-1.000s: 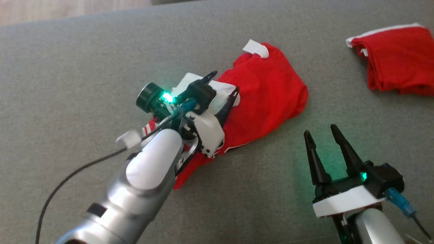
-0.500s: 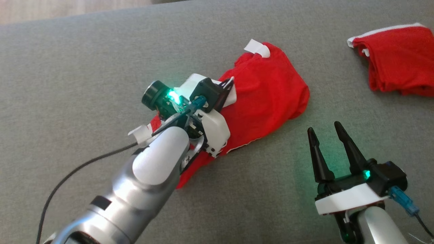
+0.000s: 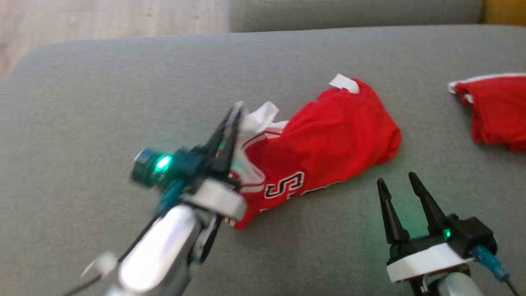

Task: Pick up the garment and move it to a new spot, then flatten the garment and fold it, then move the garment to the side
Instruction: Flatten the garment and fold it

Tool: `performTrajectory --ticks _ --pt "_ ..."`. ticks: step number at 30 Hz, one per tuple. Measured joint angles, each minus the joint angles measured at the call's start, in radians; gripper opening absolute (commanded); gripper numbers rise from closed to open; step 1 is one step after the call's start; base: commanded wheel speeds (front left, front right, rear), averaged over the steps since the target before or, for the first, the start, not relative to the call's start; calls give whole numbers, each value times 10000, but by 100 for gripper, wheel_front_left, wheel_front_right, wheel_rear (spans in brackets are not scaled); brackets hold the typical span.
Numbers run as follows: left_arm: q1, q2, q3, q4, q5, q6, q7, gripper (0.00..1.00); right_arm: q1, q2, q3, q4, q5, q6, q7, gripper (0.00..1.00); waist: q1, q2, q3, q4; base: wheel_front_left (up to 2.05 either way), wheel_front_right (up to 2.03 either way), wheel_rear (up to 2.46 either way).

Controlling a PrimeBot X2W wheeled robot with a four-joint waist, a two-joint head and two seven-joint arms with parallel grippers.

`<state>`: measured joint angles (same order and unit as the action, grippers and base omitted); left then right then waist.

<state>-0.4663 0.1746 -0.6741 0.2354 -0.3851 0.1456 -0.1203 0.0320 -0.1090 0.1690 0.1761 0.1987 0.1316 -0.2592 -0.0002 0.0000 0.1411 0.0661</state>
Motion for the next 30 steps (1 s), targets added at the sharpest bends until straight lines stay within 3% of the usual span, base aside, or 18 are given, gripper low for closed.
performTrajectory --ticks 5,11,21,26,30 --pt "1956 675 1145 -1586 -890 746 -495 0 -86 -288 -13 234 190 0 0 100 -1 0 -140 589 0 0 0" --pt "3079 959 2027 -2117 -1714 941 -773 0 -1287 -1060 104 1202 629 0 67 100 0 0 2 1008 0 0 0" --pt "3279 966 2566 -1875 -2341 895 -936 0 -4985 -3020 895 2692 2470 0 3110 100 3 0 936 1470 0 0 0" --pt "3196 895 2529 -1634 -2341 709 -1011 0 -6097 -3555 1601 3358 3889 0 4558 100 4 0 1380 1754 0 0 0" --pt "2838 713 2468 -1411 -2314 560 -1026 0 -6455 -3862 2207 3697 4702 0 4970 100 3 0 1618 2050 0 0 0"
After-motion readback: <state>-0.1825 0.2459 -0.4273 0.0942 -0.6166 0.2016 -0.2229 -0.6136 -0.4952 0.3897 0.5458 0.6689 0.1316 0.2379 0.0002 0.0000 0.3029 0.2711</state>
